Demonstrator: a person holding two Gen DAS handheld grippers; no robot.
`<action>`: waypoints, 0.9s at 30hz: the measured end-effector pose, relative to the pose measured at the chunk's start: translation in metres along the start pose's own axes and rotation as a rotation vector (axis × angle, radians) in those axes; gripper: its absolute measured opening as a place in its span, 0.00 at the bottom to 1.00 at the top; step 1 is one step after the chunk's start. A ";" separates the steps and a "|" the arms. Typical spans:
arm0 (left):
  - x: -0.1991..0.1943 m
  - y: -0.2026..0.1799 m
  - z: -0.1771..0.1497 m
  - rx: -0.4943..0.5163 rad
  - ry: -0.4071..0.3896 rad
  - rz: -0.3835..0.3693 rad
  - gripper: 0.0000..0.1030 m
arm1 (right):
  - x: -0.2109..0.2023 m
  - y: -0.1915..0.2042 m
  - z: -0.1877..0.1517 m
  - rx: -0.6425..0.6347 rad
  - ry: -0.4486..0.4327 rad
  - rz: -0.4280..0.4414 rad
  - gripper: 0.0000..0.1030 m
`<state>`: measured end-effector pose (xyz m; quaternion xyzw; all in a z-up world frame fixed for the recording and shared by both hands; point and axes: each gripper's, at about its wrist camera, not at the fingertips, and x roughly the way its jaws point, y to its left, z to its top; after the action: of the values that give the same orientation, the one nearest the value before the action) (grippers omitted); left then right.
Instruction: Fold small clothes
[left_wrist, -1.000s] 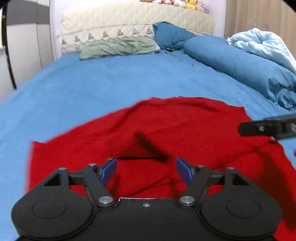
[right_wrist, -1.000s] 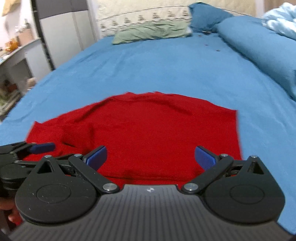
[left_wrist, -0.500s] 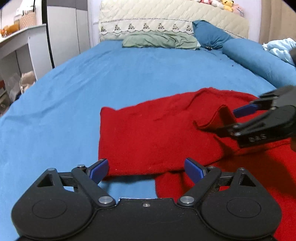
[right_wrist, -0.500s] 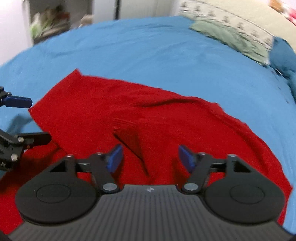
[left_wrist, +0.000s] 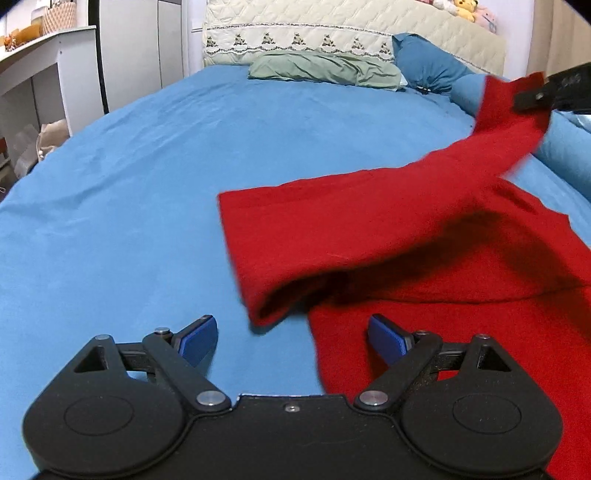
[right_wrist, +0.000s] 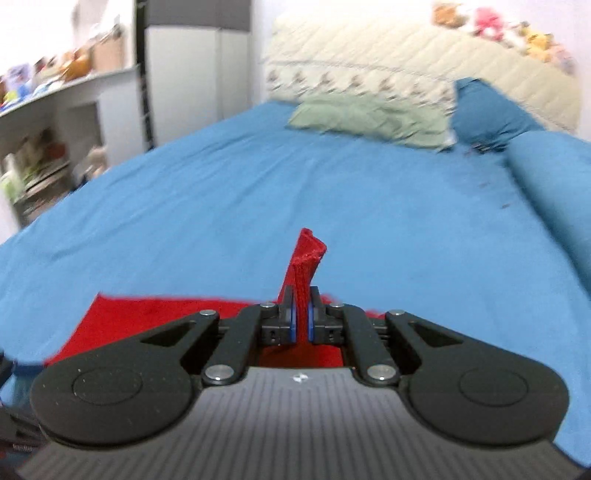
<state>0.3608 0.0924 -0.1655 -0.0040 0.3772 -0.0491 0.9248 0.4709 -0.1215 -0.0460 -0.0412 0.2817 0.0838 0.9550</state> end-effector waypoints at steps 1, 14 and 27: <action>0.003 -0.002 0.001 -0.002 -0.011 -0.001 0.88 | -0.003 -0.007 0.004 0.018 -0.005 -0.007 0.20; 0.019 0.000 0.006 -0.041 -0.046 0.030 0.52 | -0.024 -0.084 0.006 0.209 -0.042 -0.174 0.20; -0.002 -0.007 0.005 -0.021 -0.026 0.067 0.45 | -0.012 -0.134 -0.132 0.362 0.111 -0.235 0.31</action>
<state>0.3621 0.0857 -0.1601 -0.0016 0.3654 -0.0142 0.9307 0.4150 -0.2714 -0.1455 0.0939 0.3374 -0.0826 0.9330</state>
